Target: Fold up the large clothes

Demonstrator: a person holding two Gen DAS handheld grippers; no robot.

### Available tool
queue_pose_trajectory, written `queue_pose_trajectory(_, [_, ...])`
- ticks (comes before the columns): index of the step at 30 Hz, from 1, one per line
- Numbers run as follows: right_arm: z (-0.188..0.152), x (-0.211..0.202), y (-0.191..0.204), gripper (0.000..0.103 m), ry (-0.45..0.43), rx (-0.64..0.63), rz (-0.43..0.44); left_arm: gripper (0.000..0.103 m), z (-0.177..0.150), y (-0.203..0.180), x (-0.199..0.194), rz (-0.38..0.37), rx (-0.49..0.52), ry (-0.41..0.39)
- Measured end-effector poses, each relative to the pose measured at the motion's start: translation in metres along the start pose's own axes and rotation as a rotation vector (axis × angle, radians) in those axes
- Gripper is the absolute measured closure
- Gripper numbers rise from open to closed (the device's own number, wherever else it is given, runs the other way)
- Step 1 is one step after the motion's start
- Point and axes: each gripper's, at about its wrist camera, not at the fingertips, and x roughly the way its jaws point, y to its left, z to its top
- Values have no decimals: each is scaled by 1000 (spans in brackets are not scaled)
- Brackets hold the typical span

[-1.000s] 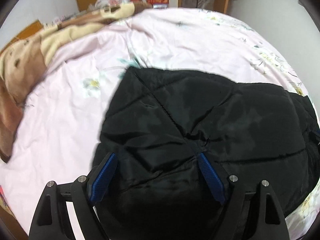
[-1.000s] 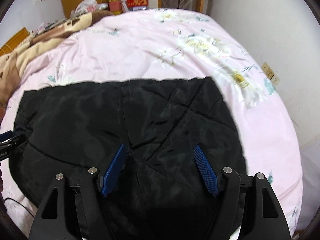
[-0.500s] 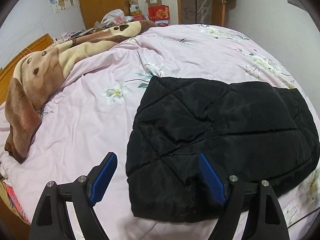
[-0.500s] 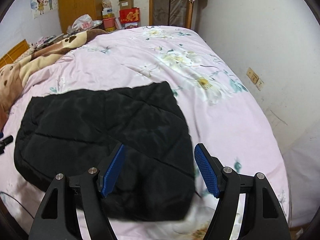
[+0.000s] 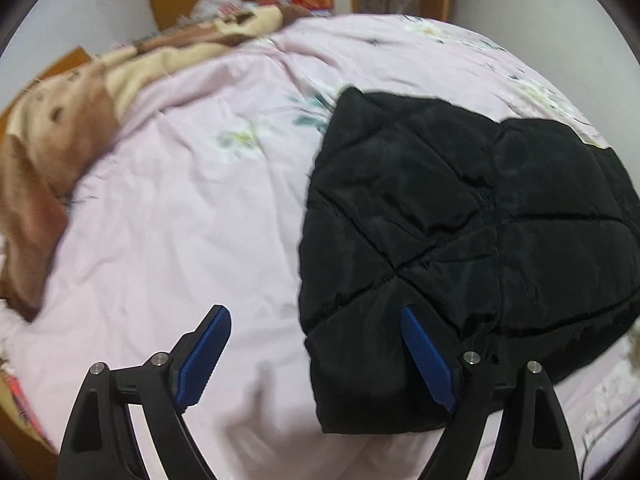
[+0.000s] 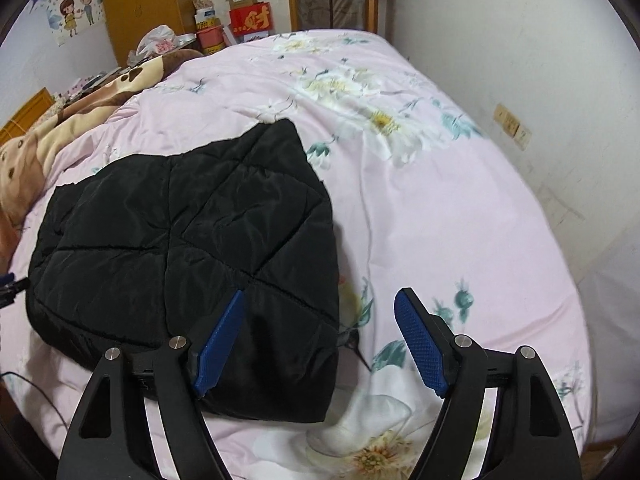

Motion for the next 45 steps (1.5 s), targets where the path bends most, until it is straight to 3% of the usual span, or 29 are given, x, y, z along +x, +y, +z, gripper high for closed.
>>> queue_pose_trajectory(5, [0,17,-3,26,40,18,47,13,8,19,15,-98,-92,42])
queue_pose_trajectory(10, [1,25,1,26,51,25,90,13,14,21,26,-130,-99,65])
queue_pose_trajectory(17, [9,44,-1,25,87,20,123,8,26,7,45,-141,-22,102])
queue_pose_trajectory(22, [15,62,4,24,126,16,188,0,35,-3,65,-202,-5,157])
queue_pose_trajectory(29, [17,93,4,10,208,41,331,0,39,-7,93,-299,-15,232])
queue_pose_trajectory(35, [20,109,4,10,257,13,443,0,42,-12,106,-329,8,270])
queue_pose_trajectory(43, [23,127,13,9,322,4,506,0,44,-14,114,-349,-2,296])
queue_pose_trajectory(45, [22,127,14,10,323,11,508,8,45,-14,111,-372,-9,299])
